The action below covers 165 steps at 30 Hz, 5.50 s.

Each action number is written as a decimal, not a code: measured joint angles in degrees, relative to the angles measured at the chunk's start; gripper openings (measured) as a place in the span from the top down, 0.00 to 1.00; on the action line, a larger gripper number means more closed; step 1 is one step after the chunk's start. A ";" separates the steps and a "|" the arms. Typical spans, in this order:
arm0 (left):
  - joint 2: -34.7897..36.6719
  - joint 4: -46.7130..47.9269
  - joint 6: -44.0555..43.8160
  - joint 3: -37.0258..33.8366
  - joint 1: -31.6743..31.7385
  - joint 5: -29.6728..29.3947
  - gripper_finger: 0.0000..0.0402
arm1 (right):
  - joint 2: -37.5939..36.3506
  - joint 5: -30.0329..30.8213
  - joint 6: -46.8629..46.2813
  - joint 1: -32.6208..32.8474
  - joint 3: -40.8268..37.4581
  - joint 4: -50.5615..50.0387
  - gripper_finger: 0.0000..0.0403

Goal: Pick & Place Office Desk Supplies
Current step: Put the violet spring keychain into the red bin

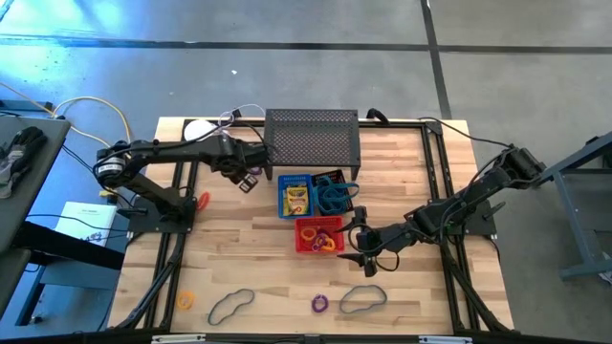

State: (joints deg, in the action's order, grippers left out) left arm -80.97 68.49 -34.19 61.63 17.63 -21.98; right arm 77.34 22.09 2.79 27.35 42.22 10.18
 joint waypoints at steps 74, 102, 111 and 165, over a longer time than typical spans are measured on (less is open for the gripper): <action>5.02 -32.54 60.38 -17.78 16.48 20.89 0.69 | 0.00 -1.49 -3.55 -0.48 0.00 -0.56 0.29; 6.27 -57.09 65.55 -30.63 21.00 28.22 0.69 | 0.00 -1.51 -9.25 -0.35 0.00 -0.55 0.29; 4.20 -60.72 65.51 -30.88 21.00 27.74 0.69 | 0.02 -1.51 -9.27 -0.35 0.00 -0.56 0.29; 20.36 -47.64 42.67 -30.18 -4.16 12.98 1.00 | 0.02 -1.49 -11.58 -0.35 0.00 -2.65 0.29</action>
State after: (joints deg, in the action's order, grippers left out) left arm -60.61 20.85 8.48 31.44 13.47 -8.99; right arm 77.36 20.60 -8.79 27.00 42.22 7.53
